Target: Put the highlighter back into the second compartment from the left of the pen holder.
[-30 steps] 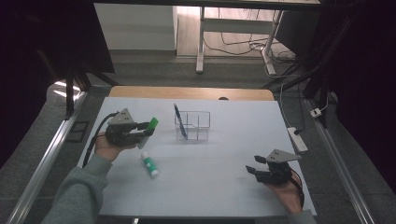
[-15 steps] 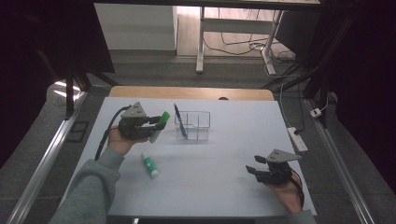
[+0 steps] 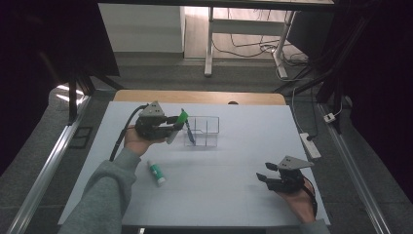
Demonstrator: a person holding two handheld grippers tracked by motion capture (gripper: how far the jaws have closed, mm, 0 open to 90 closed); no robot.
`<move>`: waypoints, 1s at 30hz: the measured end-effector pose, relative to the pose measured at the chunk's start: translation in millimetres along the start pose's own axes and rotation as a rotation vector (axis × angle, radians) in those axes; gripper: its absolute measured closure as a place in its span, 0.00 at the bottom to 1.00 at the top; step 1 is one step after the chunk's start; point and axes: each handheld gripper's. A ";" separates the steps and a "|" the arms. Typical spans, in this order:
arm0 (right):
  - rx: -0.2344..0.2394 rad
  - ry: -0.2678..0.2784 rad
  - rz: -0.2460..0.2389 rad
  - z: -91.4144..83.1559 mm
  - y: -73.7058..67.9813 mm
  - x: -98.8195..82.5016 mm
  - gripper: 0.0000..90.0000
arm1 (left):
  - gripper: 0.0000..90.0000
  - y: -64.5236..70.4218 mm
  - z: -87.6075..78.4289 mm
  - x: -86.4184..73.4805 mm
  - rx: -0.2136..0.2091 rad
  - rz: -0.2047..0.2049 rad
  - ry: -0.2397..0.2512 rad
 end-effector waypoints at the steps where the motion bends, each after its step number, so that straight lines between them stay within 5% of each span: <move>1: 0.000 0.000 -0.001 0.1 -0.1 0.0 0.47 | 0.74 -0.5 0.8 1.5 -0.001 0.002 0.002; 30: 0.001 -0.002 0.007 1.0 0.9 -1.4 0.47 | 0.74 -8.0 30.6 26.9 -0.034 -0.013 0.033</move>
Point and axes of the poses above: each handheld gripper's, and its own axes: z roughly forward along the jaws, x roughly out of its top, y roughly to its right, and after that the axes turned 8 degrees about -x, right-handed
